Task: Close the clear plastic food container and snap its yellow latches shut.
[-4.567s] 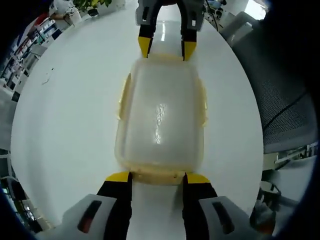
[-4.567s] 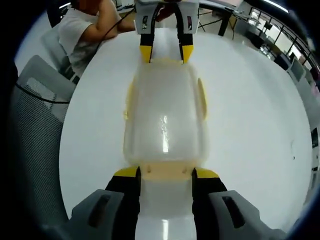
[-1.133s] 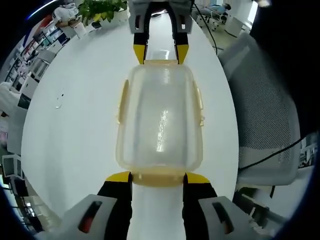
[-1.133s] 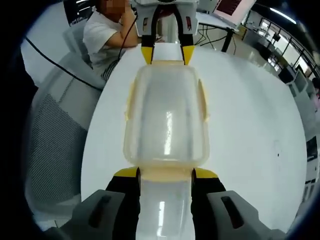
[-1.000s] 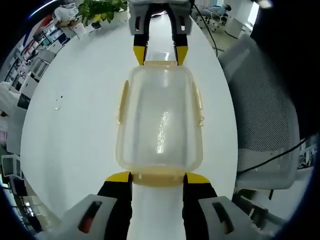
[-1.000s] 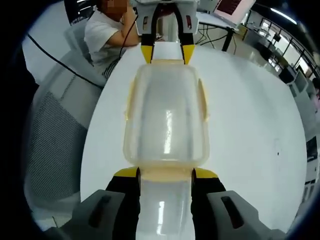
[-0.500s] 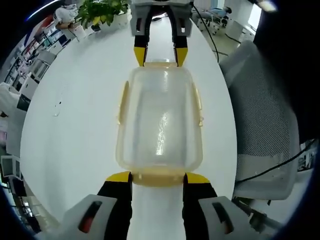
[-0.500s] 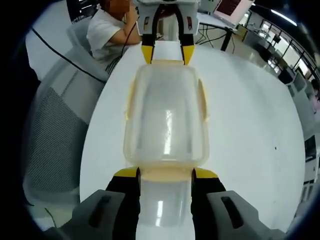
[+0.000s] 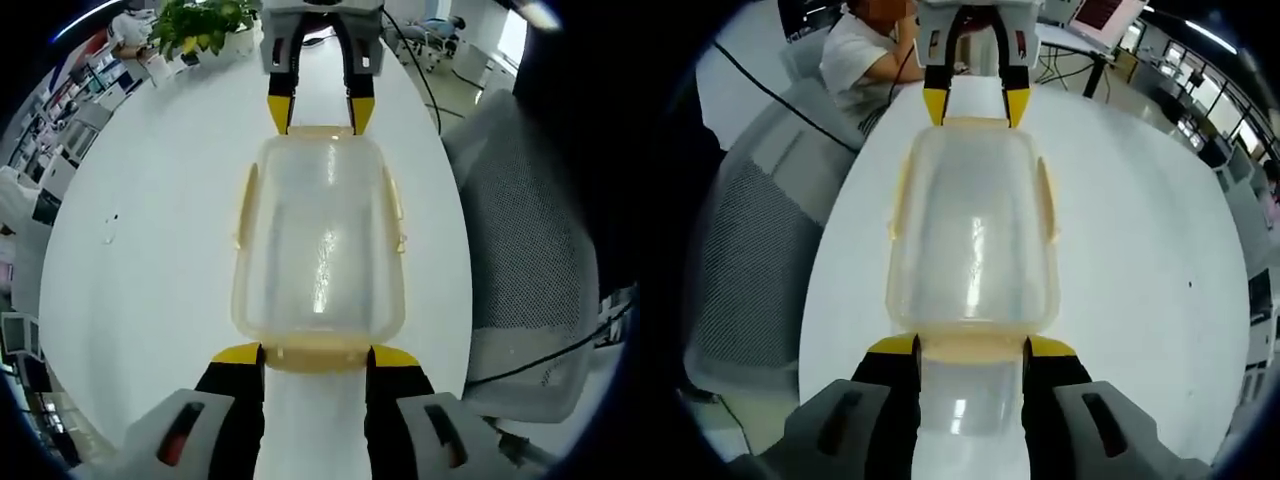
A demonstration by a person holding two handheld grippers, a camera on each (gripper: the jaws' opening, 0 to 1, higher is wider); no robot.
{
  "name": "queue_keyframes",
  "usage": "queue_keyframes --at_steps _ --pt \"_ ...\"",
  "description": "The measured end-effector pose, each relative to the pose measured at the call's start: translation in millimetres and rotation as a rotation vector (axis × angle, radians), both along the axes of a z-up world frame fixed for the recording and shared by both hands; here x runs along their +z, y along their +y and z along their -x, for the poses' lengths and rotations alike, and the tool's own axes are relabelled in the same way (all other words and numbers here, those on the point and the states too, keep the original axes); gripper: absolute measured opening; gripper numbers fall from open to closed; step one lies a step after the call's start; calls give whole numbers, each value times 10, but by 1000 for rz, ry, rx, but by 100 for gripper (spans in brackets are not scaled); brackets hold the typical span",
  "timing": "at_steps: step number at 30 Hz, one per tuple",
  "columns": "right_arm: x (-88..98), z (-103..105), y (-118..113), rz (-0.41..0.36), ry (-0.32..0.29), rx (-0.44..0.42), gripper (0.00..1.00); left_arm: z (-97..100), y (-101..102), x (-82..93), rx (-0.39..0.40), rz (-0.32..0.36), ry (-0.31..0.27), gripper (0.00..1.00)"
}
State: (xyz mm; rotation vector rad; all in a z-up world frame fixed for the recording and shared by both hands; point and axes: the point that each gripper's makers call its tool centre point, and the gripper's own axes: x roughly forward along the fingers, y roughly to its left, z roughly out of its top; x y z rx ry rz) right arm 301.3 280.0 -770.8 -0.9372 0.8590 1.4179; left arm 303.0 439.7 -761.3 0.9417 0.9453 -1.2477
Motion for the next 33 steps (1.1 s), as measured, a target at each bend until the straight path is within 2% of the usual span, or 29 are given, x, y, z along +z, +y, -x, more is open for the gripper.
queue_keyframes --at_steps 33 --pt "-68 27 -591 17 12 -19 36 -5 -592 -84 -11 16 12 33"
